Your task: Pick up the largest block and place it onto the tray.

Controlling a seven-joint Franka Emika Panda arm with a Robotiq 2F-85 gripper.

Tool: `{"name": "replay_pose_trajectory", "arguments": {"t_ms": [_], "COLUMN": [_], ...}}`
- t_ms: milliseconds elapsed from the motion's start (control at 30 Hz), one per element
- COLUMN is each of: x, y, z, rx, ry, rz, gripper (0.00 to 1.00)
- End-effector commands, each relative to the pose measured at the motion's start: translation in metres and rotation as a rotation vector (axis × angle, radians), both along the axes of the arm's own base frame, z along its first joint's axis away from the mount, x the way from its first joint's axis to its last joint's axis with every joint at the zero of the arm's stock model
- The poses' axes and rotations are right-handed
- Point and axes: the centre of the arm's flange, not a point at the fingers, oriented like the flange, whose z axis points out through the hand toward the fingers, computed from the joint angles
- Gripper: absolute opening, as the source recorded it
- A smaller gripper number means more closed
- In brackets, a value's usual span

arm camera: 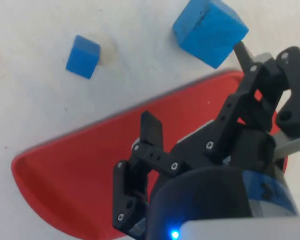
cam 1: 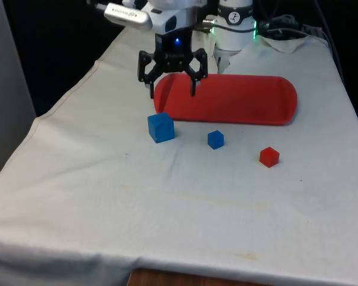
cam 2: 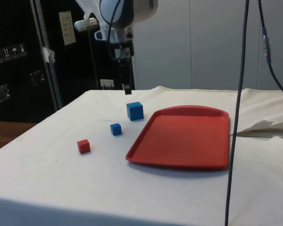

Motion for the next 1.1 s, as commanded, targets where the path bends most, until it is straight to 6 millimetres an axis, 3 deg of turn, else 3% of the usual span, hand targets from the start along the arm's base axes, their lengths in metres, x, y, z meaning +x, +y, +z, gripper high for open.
{"name": "replay_pose_trajectory", "arguments": {"t_ms": [0, 867, 1067], "x": [0.000, -0.003, 0.002], "y": [-0.001, -0.024, -0.022], "z": [-0.005, -0.062, -0.073], "rx": [0.003, -0.074, -0.100], "ry": [-0.005, 0.033, 0.018], "rz": [0.014, 0.147, 0.165], "gripper": [1.00, 1.00, 1.00]}}
